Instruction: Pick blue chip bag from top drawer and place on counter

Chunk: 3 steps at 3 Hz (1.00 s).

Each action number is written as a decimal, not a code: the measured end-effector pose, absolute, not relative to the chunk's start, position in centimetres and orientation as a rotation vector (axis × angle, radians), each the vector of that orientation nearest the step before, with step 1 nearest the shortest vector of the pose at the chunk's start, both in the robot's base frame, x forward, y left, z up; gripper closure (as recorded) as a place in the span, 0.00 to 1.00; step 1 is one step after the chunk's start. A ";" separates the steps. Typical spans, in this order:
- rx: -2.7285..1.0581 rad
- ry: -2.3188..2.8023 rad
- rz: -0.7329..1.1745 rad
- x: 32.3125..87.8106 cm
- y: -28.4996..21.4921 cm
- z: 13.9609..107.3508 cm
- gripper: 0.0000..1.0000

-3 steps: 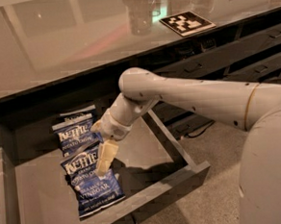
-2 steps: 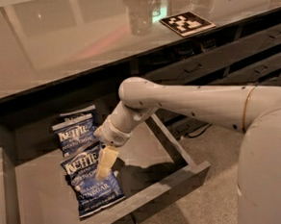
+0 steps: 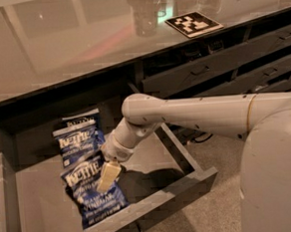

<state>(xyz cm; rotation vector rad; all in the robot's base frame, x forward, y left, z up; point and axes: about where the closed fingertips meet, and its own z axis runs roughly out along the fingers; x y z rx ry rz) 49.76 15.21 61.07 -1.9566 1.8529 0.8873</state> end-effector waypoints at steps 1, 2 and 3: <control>-1.964 1.854 0.867 49.1 15.7 60.6 0.42; -1.957 1.848 0.877 48.7 16.1 60.2 0.66; -1.925 1.858 0.878 48.6 15.6 60.5 0.89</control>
Offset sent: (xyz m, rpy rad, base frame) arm -0.0126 0.0120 -0.0114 0.0123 -0.0095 -0.0064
